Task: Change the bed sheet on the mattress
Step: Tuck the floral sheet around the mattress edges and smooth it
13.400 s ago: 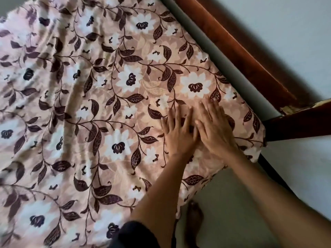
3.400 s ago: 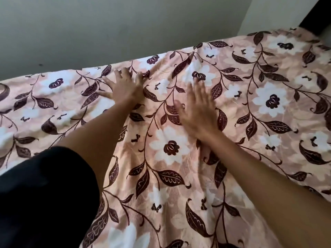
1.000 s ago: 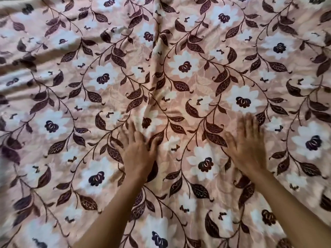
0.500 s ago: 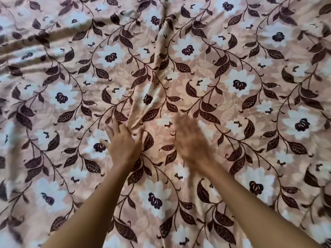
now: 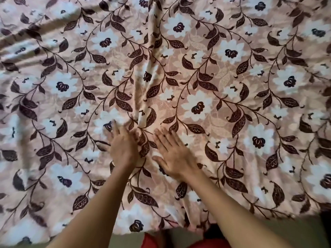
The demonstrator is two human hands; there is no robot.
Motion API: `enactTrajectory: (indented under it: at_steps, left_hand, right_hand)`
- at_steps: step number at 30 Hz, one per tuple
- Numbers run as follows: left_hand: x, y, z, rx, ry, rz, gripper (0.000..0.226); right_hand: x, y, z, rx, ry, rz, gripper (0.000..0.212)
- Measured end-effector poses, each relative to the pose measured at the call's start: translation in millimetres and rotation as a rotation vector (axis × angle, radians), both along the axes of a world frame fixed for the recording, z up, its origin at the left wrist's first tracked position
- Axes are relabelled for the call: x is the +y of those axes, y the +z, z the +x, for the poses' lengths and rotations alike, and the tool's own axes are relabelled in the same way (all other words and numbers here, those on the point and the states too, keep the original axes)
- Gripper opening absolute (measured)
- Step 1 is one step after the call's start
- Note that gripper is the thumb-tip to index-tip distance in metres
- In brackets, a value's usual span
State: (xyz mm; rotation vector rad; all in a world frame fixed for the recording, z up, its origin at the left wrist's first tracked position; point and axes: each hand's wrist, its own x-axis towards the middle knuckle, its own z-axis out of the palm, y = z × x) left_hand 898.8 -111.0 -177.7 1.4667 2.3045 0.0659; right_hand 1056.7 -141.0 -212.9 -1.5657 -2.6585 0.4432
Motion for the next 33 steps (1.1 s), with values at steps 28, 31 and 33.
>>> enactTrajectory:
  at_steps: [28,31,33]
  left_hand:
    - [-162,16,-5,0.145,-0.165,-0.182,0.044]
    - [-172,15,-29,0.195,-0.069,-0.194,0.046]
    - [-178,13,-37,0.188,-0.033,-0.168,0.04]
  right_hand:
    - [-126,18,105,-0.035,-0.528,-0.008,0.071]
    - [-128,16,132,-0.149,-0.565,-0.113,0.076]
    - [-127,10,118,-0.175,-0.511,-0.101,0.076]
